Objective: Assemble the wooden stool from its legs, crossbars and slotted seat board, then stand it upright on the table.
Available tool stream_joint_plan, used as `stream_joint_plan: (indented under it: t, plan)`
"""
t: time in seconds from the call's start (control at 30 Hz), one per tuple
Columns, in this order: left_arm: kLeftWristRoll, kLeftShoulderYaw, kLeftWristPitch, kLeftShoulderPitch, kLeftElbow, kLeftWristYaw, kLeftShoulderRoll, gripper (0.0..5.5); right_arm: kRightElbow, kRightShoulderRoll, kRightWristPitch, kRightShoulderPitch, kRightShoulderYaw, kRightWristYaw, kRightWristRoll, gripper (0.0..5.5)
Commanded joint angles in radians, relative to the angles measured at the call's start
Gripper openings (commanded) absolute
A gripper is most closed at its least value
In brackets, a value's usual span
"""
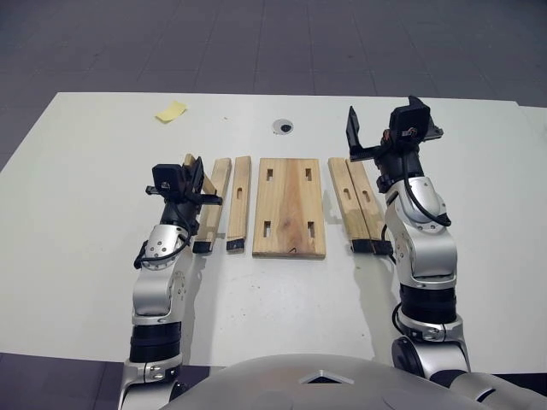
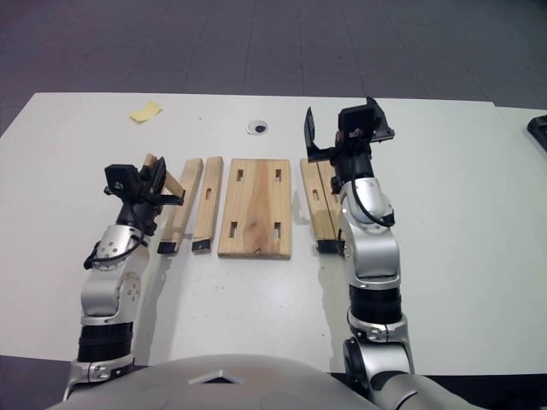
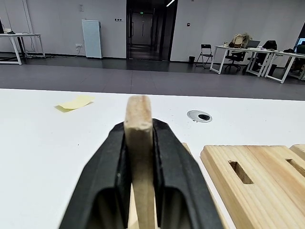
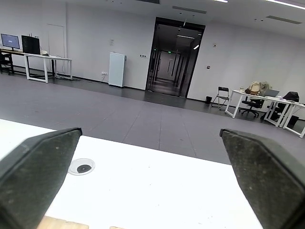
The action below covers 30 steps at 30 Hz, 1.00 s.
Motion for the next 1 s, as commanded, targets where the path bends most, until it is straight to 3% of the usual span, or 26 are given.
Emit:
stream_joint_plan:
  t: [0.03,0.1,0.13,0.53,1.0]
  plan:
    - [0.049,-0.027,0.14,0.149,0.193,0.011,0.006,0.43,0.008,0.001,0.014,-0.036,0.0,0.01,0.002,5.4]
    - [0.04,-0.025,0.132,0.122,0.191,0.009,0.0,0.43,0.015,0.0,0.01,-0.04,0.0,0.012,0.001,5.4]
    - [0.036,-0.023,0.126,0.111,0.189,0.008,-0.002,0.8,0.019,0.0,0.007,-0.042,0.0,0.013,0.001,5.4]
    - [0.016,0.007,0.104,0.037,0.157,0.002,-0.013,2.71,0.053,-0.012,-0.014,-0.059,-0.014,0.022,0.0,5.4]
    - [-0.044,0.054,0.201,-0.073,-0.104,-0.05,0.046,5.14,0.077,-0.019,-0.034,-0.055,-0.022,0.021,-0.003,5.4]
